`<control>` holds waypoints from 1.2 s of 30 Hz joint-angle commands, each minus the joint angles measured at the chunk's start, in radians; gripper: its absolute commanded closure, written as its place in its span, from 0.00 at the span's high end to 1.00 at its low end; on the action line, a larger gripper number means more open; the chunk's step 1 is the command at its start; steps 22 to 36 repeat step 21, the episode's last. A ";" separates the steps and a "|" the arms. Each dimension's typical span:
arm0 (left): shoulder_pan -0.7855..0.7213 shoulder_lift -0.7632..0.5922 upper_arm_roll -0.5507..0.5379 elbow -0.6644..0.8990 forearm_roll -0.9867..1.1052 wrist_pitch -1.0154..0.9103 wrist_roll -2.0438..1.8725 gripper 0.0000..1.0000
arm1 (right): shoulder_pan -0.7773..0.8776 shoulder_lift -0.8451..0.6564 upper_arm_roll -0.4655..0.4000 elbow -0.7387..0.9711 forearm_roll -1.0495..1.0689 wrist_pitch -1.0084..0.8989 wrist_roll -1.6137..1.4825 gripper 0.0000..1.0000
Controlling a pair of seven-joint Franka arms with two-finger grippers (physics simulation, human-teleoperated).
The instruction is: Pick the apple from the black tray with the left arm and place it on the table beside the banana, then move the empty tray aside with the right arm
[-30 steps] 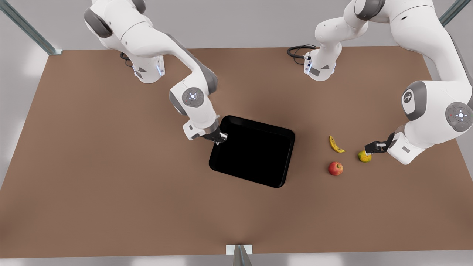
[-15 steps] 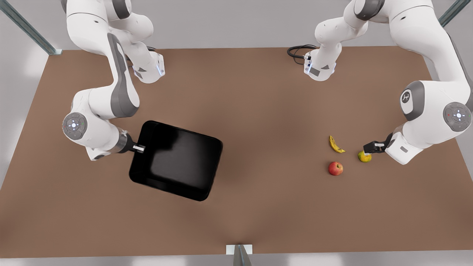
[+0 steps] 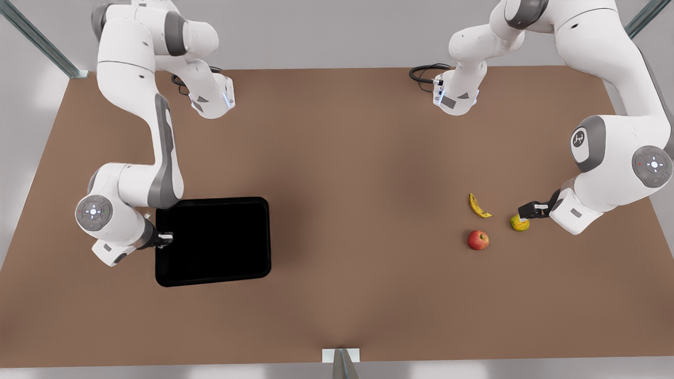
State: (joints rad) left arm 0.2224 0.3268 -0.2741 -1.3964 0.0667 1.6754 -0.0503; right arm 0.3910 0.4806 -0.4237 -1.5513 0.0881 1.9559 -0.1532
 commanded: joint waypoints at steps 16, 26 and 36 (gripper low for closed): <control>-0.011 0.006 -0.007 0.004 -0.015 0.003 0.073 1.00 | -0.041 -0.157 0.128 0.243 0.030 -0.345 -0.195 1.00; -0.011 0.006 -0.008 0.004 -0.015 0.003 0.058 1.00 | -0.273 -0.218 0.484 0.254 -0.183 -0.405 -0.037 1.00; -0.011 0.006 -0.008 0.004 -0.015 0.003 0.058 1.00 | -0.273 -0.218 0.484 0.254 -0.183 -0.405 -0.037 1.00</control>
